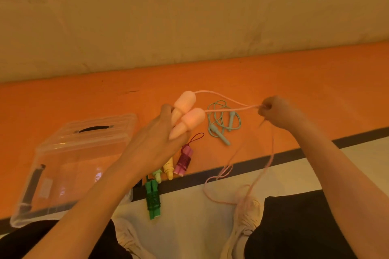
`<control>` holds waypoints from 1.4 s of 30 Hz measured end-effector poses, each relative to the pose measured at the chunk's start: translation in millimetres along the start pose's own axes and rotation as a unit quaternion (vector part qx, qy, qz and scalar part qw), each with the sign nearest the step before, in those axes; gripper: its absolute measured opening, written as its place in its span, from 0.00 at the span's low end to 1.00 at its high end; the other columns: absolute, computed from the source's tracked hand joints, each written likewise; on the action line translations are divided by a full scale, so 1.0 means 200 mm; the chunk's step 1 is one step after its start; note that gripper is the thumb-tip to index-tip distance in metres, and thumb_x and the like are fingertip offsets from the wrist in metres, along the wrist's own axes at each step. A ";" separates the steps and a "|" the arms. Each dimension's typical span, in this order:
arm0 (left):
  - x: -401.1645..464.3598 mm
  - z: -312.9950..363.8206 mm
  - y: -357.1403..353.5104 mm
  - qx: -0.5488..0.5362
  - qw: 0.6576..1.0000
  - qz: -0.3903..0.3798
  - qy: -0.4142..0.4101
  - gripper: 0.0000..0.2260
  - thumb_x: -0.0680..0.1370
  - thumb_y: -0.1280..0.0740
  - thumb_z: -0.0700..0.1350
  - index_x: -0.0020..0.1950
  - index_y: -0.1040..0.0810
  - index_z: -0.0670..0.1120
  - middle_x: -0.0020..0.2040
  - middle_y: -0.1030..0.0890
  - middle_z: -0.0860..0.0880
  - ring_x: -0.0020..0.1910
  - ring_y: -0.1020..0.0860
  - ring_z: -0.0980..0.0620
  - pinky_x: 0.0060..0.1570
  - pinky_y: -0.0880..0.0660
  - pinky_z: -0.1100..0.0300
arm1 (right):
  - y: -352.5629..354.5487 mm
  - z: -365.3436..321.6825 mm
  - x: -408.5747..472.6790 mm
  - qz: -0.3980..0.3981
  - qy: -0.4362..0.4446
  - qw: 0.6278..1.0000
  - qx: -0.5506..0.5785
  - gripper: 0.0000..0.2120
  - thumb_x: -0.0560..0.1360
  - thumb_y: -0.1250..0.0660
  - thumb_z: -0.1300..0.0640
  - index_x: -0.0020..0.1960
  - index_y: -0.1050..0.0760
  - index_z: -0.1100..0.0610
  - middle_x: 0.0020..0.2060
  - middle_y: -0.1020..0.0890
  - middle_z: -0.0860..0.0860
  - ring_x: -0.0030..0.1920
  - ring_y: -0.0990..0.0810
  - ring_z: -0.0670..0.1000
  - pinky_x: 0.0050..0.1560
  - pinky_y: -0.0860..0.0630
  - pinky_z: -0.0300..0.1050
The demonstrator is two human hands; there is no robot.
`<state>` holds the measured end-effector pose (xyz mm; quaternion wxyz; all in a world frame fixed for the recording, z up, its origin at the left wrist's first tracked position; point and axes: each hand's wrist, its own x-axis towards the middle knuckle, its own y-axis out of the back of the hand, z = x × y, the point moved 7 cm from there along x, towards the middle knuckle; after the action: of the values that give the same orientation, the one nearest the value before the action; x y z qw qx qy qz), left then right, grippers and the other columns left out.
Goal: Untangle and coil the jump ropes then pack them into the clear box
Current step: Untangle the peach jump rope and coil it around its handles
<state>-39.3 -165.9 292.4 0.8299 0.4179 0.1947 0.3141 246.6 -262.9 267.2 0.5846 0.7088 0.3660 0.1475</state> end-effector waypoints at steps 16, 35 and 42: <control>0.02 0.04 0.04 0.083 0.995 0.044 -0.023 0.21 0.72 0.40 0.69 0.57 0.35 0.57 0.37 0.31 0.59 0.36 0.28 0.53 0.30 0.35 0.57 | 0.04 -0.61 -0.31 0.002 0.321 0.931 0.174 0.31 0.70 0.34 0.69 0.70 0.30 0.48 0.59 0.22 0.42 0.41 0.25 0.46 0.38 0.31 0.30; 0.02 0.00 0.12 0.130 0.984 0.110 -0.060 0.27 0.67 0.38 0.73 0.55 0.31 0.56 0.40 0.29 0.59 0.41 0.25 0.52 0.40 0.28 0.52 | -0.04 -0.61 -0.30 -0.113 0.274 0.918 0.261 0.10 0.69 0.25 0.60 0.48 0.23 0.53 0.42 0.19 0.48 0.37 0.23 0.50 0.35 0.28 0.39; 0.04 0.03 0.14 0.197 0.961 0.168 -0.099 0.27 0.73 0.41 0.65 0.64 0.29 0.48 0.53 0.22 0.50 0.49 0.26 0.48 0.46 0.36 0.55 | 0.06 -0.64 -0.29 0.013 0.296 0.914 0.277 0.08 0.72 0.28 0.61 0.41 0.23 0.49 0.34 0.20 0.47 0.36 0.20 0.50 0.37 0.25 0.41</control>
<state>-40.1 -150.1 318.1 0.6817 0.6284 0.0967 0.3621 128.7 -211.6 326.1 0.2281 0.7709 0.5392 0.2510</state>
